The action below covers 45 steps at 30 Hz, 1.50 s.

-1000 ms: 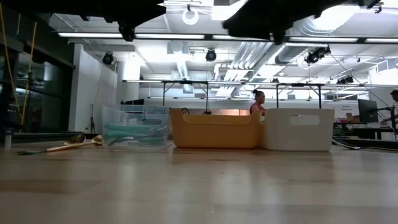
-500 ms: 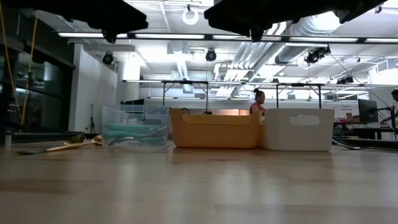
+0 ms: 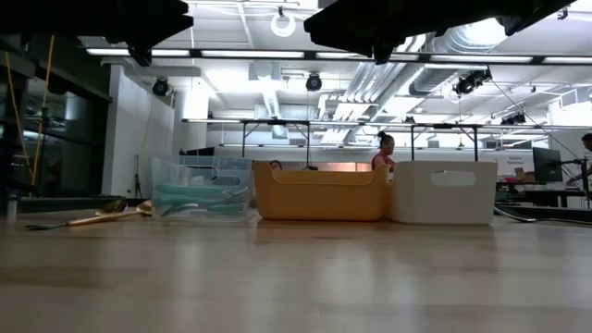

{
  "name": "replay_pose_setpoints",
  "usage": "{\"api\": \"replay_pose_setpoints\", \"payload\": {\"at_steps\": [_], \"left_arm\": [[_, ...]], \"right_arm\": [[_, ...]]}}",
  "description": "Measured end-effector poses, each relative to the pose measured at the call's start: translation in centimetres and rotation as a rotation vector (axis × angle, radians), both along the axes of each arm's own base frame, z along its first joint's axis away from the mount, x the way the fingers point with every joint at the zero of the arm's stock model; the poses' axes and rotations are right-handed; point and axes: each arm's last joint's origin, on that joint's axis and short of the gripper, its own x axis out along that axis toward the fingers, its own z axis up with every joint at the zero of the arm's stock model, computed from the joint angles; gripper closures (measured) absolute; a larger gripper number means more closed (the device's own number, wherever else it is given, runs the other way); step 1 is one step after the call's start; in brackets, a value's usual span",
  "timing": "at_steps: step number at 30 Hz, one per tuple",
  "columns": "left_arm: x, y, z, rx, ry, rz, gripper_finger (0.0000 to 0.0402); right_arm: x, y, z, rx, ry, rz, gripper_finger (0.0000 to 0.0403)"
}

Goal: Sort silverware by color (type)
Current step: Put the distorted-color spoon into the white bin

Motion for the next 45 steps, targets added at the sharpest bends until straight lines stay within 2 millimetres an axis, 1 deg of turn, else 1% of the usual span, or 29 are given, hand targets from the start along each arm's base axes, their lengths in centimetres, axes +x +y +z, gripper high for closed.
{"api": "replay_pose_setpoints", "payload": {"at_steps": [32, 37, 41, 43, 45], "left_arm": [[0.0, 0.0, -0.1, -0.013, 0.006, -0.002, 0.0289], [0.0, 0.0, -0.1, -0.127, -0.001, -0.011, 0.0289], [0.0, 0.0, -0.5, -0.207, 0.025, -0.014, 0.0289], [0.0, 0.0, -1.0, -0.281, 0.064, -0.012, 0.0289], [0.0, 0.0, -1.8, -0.396, 0.125, 0.002, 0.0289]], "right_arm": [[0.0, 0.0, 0.0, 0.001, -0.001, -0.001, 0.0268], [0.0, 0.0, 0.0, 0.001, -0.001, -0.001, 0.0268], [0.0, 0.0, 0.0, 0.001, -0.001, -0.001, 0.0268], [0.0, 0.0, 0.0, 0.001, -0.001, -0.001, 0.0268], [0.0, 0.0, 0.0, 0.001, -0.001, -0.001, 0.0268]]}}
